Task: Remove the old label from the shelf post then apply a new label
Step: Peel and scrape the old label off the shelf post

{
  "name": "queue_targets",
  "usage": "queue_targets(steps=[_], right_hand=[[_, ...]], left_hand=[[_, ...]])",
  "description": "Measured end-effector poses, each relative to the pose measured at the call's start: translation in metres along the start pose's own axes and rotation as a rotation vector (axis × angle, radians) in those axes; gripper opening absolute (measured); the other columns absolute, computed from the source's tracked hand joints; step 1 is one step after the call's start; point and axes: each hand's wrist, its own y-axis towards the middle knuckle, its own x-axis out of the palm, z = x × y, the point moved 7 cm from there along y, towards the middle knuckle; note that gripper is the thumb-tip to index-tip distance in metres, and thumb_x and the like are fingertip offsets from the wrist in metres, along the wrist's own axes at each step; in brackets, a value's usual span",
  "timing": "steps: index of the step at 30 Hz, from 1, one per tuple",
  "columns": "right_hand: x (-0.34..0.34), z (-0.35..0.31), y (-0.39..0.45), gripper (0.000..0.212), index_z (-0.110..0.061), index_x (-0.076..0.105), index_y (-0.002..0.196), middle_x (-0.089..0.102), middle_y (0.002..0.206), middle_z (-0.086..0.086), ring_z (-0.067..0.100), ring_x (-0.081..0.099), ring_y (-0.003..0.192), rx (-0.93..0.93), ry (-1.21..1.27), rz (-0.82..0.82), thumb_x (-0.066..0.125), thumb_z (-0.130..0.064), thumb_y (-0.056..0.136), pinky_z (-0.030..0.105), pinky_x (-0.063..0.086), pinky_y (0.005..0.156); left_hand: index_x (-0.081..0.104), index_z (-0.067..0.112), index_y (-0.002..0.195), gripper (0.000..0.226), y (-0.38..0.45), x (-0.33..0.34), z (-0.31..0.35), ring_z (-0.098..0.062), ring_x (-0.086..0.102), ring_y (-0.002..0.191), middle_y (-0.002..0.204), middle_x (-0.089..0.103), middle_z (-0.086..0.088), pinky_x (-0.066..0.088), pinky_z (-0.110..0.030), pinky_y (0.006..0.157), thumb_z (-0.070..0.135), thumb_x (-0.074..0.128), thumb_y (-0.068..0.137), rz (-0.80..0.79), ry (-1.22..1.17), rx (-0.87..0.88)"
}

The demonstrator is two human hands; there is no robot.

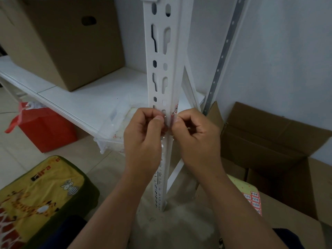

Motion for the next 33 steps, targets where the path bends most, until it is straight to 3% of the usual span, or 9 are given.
queue_targets(steps=[4, 8, 16, 19, 22, 26, 28, 33], right_hand=[[-0.005, 0.004, 0.0, 0.008, -0.017, 0.059, 0.085, 0.058, 0.075, -0.017, 0.0, 0.06, 0.073, 0.057, -0.003, 0.01, 0.063, -0.01, 0.088, 0.008, 0.046, 0.059], [-0.003, -0.005, 0.002, 0.002, -0.018, 0.061, 0.092, 0.055, 0.079, -0.023, 0.0, 0.06, 0.08, -0.036, -0.166, -0.009, 0.061, -0.017, 0.09, 0.01, 0.049, 0.063], [-0.003, -0.023, 0.008, 0.018, -0.007, 0.065, 0.081, 0.064, 0.071, 0.002, 0.014, 0.059, 0.062, -0.263, -0.401, -0.004, 0.057, -0.02, 0.091, 0.033, 0.051, 0.054], [-0.007, -0.027, 0.0, 0.017, -0.004, 0.066, 0.079, 0.063, 0.069, 0.002, 0.012, 0.059, 0.063, -0.271, -0.281, 0.005, 0.057, -0.016, 0.088, 0.024, 0.051, 0.057], [-0.011, -0.013, -0.004, 0.006, -0.011, 0.066, 0.083, 0.064, 0.075, -0.009, 0.006, 0.062, 0.071, -0.06, -0.095, -0.014, 0.062, -0.011, 0.087, 0.012, 0.05, 0.061], [-0.011, 0.001, -0.005, 0.004, -0.011, 0.066, 0.087, 0.068, 0.077, -0.001, 0.012, 0.067, 0.072, 0.166, 0.139, -0.029, 0.062, -0.009, 0.088, 0.018, 0.055, 0.063], [-0.011, 0.0, -0.005, 0.007, -0.006, 0.066, 0.088, 0.069, 0.076, 0.003, 0.012, 0.068, 0.069, 0.202, 0.262, -0.046, 0.061, -0.002, 0.088, 0.018, 0.054, 0.062], [-0.007, 0.0, -0.005, 0.019, -0.003, 0.066, 0.089, 0.07, 0.079, 0.001, 0.015, 0.069, 0.073, 0.251, 0.455, -0.108, 0.048, -0.001, 0.086, 0.022, 0.055, 0.063]], left_hand=[[0.06, 0.011, 0.082, 0.012, 0.0, 0.0, 0.001, -0.01, 0.057, 0.064, 0.07, 0.061, 0.007, 0.05, -0.023, 0.059, 0.008, 0.048, 0.085, 0.011, 0.021, 0.017], [0.06, 0.01, 0.083, 0.012, 0.0, 0.0, 0.001, -0.01, 0.057, 0.064, 0.07, 0.061, 0.008, 0.051, -0.028, 0.06, 0.009, 0.048, 0.085, 0.008, 0.025, 0.017], [0.06, 0.013, 0.082, 0.012, 0.001, -0.001, 0.001, -0.015, 0.056, 0.063, 0.069, 0.06, 0.005, 0.052, -0.031, 0.06, 0.011, 0.049, 0.085, -0.002, 0.029, 0.01], [0.06, 0.013, 0.082, 0.012, 0.001, 0.0, 0.002, -0.017, 0.057, 0.065, 0.071, 0.061, 0.002, 0.052, -0.032, 0.061, 0.01, 0.048, 0.085, -0.01, 0.05, 0.021], [0.06, 0.015, 0.081, 0.013, 0.002, -0.001, 0.002, -0.018, 0.058, 0.065, 0.069, 0.061, 0.003, 0.052, -0.028, 0.061, 0.011, 0.049, 0.085, -0.004, 0.057, 0.02], [0.061, 0.019, 0.084, 0.008, -0.002, 0.0, 0.005, -0.019, 0.062, 0.069, 0.074, 0.063, 0.0, 0.053, -0.03, 0.063, 0.018, 0.053, 0.084, -0.02, 0.082, 0.067], [0.061, 0.017, 0.09, 0.01, -0.005, 0.002, 0.009, -0.019, 0.064, 0.072, 0.08, 0.065, -0.002, 0.056, -0.033, 0.065, 0.021, 0.053, 0.085, -0.05, 0.109, 0.12], [0.058, 0.011, 0.104, 0.016, -0.011, 0.006, 0.026, -0.012, 0.063, 0.074, 0.083, 0.061, 0.006, 0.054, -0.022, 0.068, 0.017, 0.057, 0.089, -0.083, 0.23, 0.319]])
